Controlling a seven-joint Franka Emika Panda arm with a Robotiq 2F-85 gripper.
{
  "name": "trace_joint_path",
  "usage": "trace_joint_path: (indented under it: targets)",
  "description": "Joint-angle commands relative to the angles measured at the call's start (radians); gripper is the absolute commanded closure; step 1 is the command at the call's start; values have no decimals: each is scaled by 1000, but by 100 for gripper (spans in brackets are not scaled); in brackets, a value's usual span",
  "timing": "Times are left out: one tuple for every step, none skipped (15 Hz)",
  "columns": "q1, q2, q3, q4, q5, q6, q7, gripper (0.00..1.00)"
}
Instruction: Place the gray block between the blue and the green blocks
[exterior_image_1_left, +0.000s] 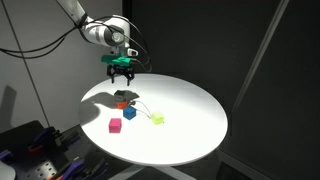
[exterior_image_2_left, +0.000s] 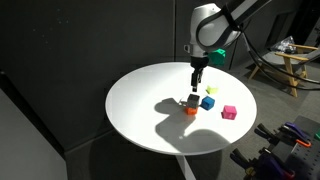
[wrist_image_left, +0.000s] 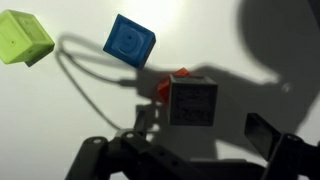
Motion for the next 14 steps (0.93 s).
trace_joint_path:
  targets:
    - [-13,29,12,8,8,23,18,0]
    - [-12,37,13,9,7,24,20,0]
    - [-9,47,14,9,3,26,24,0]
    - [-7,54,15,8,0,30,27,0]
    - [-6,62,16,9,-2,30,29,0]
    - [-6,72,17,10,-3,31,30,0]
    - [-6,79,18,11,-4,30,31,0]
    - [-6,86,18,12,-6,31,33,0]
    - [-5,92,17,13,-8,32,34,0]
    - [-5,98,16,14,-9,33,34,0]
    - [-6,103,16,14,-10,34,33,0]
    - [-6,108,16,15,-11,35,32,0]
    - [-6,112,16,17,-12,36,32,0]
    - [-6,117,15,20,-13,35,32,0]
